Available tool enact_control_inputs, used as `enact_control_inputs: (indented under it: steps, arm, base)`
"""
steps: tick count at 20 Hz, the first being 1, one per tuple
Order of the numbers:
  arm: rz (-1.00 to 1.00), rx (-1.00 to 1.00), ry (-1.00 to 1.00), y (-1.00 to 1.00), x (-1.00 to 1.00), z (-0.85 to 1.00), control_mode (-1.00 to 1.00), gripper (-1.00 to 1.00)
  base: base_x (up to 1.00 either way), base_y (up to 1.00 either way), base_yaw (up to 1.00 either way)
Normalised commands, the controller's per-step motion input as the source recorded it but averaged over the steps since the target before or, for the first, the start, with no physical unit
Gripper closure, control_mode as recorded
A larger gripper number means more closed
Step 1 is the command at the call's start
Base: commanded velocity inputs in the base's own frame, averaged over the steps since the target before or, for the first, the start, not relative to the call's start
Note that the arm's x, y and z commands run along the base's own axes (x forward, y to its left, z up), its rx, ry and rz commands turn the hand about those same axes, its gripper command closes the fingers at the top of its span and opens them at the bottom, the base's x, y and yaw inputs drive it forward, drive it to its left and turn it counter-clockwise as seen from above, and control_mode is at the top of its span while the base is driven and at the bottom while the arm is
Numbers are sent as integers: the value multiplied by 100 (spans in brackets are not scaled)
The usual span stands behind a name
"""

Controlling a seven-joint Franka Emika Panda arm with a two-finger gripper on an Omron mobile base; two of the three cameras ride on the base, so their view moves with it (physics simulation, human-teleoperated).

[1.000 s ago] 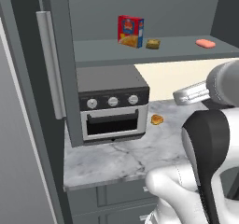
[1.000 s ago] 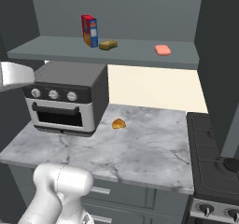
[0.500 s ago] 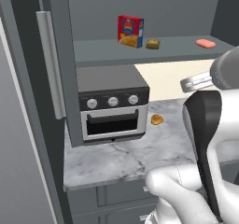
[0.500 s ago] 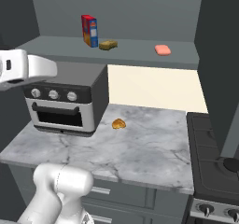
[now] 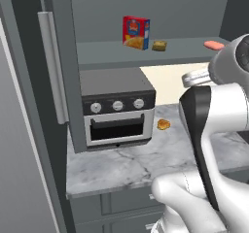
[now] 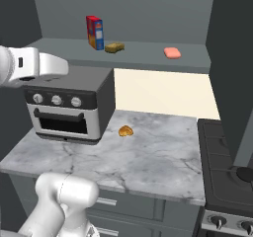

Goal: Pick the sponge and bar soap from the cabinet and place them on the counter.

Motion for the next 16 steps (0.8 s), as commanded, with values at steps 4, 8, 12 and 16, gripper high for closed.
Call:
enact_control_inputs:
  steps: [4, 8, 12, 16]
  arm:
    - [-2, 0, 0, 0, 37, 0, -100, -100]
    - [-2, 1, 0, -2, 31, 0, -100, -100]
    - [0, 3, 1, -1, 0, 4, -100, -100]
    - [0, 8, 1, -9, 7, 1, -100, -100]
  base:
    - [0, 0, 0]
    - [0, 0, 0]
    - [0, 0, 0]
    - [0, 0, 0]
